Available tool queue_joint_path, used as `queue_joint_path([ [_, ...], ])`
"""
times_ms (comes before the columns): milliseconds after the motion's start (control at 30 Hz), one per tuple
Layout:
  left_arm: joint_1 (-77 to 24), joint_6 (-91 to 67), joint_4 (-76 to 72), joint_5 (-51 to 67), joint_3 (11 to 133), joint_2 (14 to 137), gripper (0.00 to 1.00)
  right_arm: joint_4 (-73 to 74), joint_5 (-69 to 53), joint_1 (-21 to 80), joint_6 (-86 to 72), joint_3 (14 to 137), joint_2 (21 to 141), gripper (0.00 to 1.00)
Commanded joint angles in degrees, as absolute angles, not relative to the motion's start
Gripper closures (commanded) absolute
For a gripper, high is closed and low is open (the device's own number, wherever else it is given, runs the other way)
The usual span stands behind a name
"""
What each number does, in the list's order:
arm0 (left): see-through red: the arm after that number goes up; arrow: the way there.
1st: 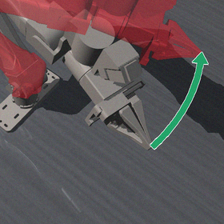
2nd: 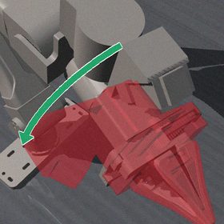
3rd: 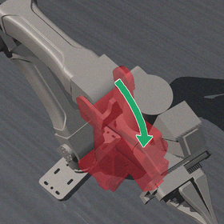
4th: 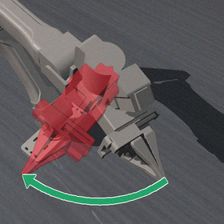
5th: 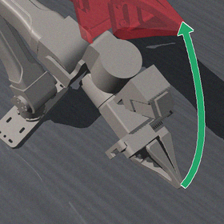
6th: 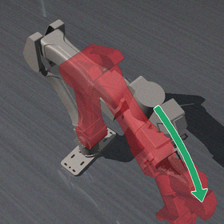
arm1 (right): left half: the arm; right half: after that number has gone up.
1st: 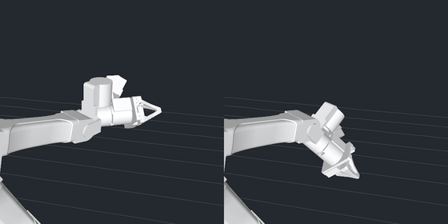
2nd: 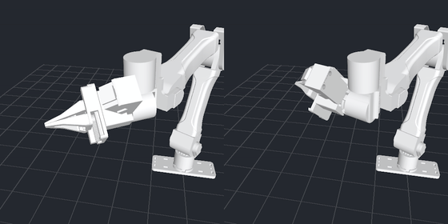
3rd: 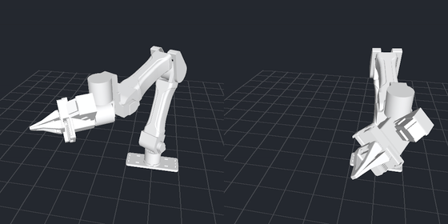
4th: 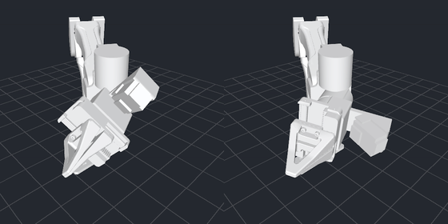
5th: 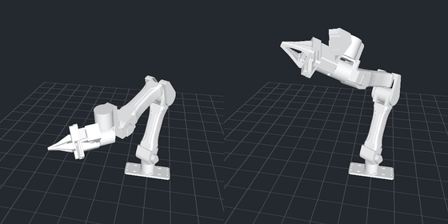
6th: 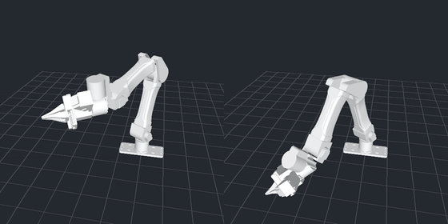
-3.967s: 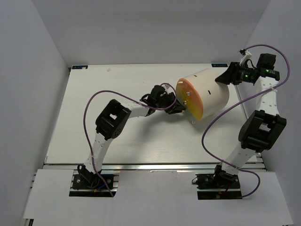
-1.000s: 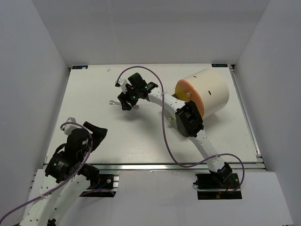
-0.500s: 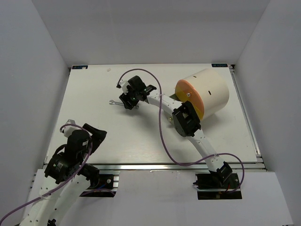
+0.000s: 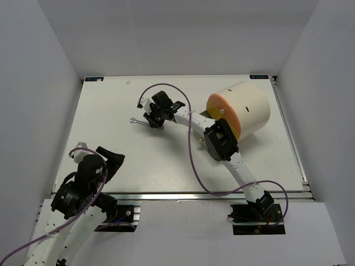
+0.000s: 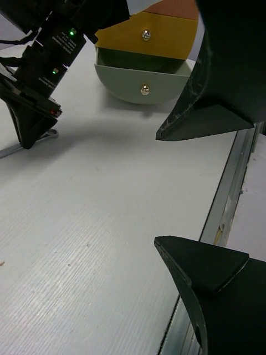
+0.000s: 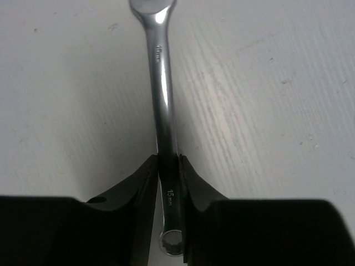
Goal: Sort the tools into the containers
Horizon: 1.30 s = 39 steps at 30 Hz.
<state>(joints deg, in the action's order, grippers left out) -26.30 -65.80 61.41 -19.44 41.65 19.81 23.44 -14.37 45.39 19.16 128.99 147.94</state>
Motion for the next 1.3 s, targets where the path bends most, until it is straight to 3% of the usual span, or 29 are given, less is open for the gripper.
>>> queue_joint_path([
  [0,-26.02,-66.80,62.49,-20.66,42.98,18.81,0.21,31.72,-16.17,47.10,23.29,123.15,145.82,0.78],
  [167,-26.02,-67.59,61.88,-20.13,42.10,16.97,0.21,33.75,-15.21,48.34,26.80,112.08,138.79,0.84],
  [333,-26.02,-67.76,60.56,-19.51,40.70,16.00,0.21,32.87,-13.10,48.51,26.90,97.40,129.30,0.83],
  [467,-26.02,-67.59,59.15,-18.72,39.82,16.17,0.21,31.30,-10.64,48.60,26.28,89.48,125.42,0.72],
  [500,-26.02,-67.50,58.63,-18.55,39.64,16.17,0.21,31.03,-10.55,48.78,26.19,88.78,124.98,0.62],
  [600,-26.02,-67.33,57.92,-18.02,39.20,16.52,0.21,30.94,-10.46,49.22,25.93,89.82,126.03,0.52],
  [933,-26.02,-67.67,60.64,-18.89,41.39,16.35,0.21,31.73,-9.32,53.17,27.07,100.81,134.56,0.50],
  [1100,-26.02,-68.29,62.66,-19.60,42.01,15.12,0.21,31.99,-9.49,53.44,26.89,98.28,134.30,0.61],
  [1267,-26.02,-68.55,61.97,-19.34,40.96,14.06,0.21,32.17,-7.74,53.09,27.42,94.22,131.76,0.53],
])
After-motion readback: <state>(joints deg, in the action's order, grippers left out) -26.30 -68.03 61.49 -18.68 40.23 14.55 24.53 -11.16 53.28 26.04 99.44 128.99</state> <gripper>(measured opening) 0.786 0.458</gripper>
